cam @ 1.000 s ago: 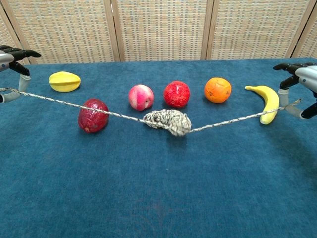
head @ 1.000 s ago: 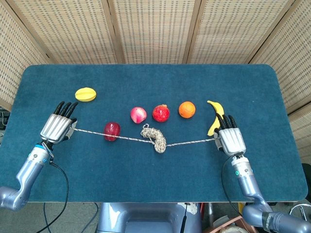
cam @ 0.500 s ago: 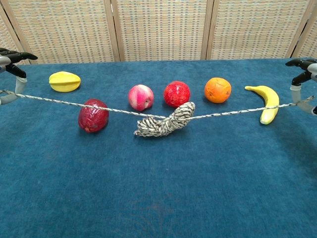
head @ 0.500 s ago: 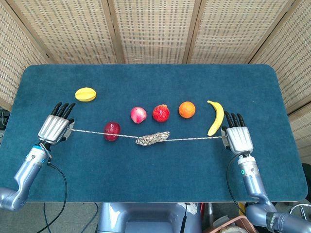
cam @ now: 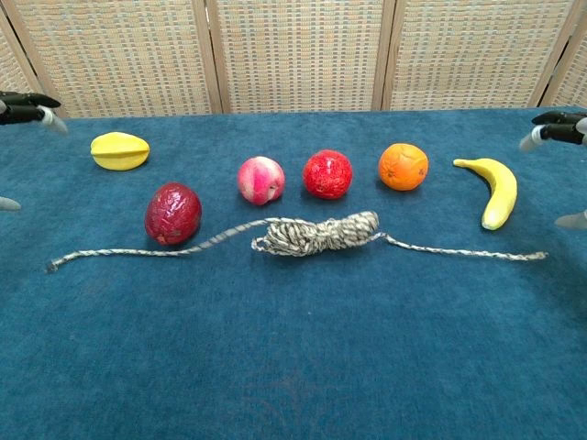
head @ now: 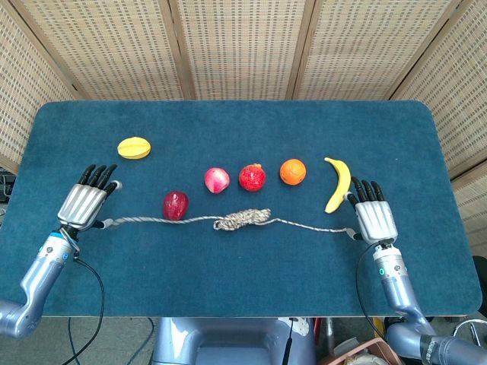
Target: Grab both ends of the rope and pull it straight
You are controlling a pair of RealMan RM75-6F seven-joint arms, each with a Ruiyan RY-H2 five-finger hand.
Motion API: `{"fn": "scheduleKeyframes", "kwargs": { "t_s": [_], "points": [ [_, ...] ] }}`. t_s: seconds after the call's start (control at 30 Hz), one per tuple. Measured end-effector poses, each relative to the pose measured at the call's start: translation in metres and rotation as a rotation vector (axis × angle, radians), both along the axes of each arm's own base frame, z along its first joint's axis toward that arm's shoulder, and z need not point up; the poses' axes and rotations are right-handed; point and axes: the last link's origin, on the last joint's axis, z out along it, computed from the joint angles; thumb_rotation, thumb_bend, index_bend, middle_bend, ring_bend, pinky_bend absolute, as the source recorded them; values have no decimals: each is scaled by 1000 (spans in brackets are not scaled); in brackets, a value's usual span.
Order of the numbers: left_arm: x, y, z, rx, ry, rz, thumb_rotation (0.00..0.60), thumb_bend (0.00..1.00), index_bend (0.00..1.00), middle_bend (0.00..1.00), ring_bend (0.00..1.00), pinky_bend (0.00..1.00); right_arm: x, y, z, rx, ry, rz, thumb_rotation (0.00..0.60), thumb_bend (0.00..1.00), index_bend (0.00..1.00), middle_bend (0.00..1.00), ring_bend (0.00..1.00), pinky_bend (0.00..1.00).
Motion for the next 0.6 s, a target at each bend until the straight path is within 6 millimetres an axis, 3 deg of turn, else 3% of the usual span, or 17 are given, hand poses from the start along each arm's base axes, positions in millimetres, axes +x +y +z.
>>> {"fn": "scheduleKeyframes", "kwargs": {
  "t_s": [0.23,0.4,0.6],
  "points": [
    [1,-23,28,94,-104,6,600,0,0,0,0,0,6,15,15,-38,-41,60,600,0,0,0,0,0],
    [-11,-63,42,172,-168,42,600,0,0,0,0,0,3,46,31,-57,-62,92,600,0,0,0,0,0],
    [-23,-109,44,206,-165,72,600,0,0,0,0,0,-3,74,41,-85,-61,86,600,0,0,0,0,0]
  ]
}}
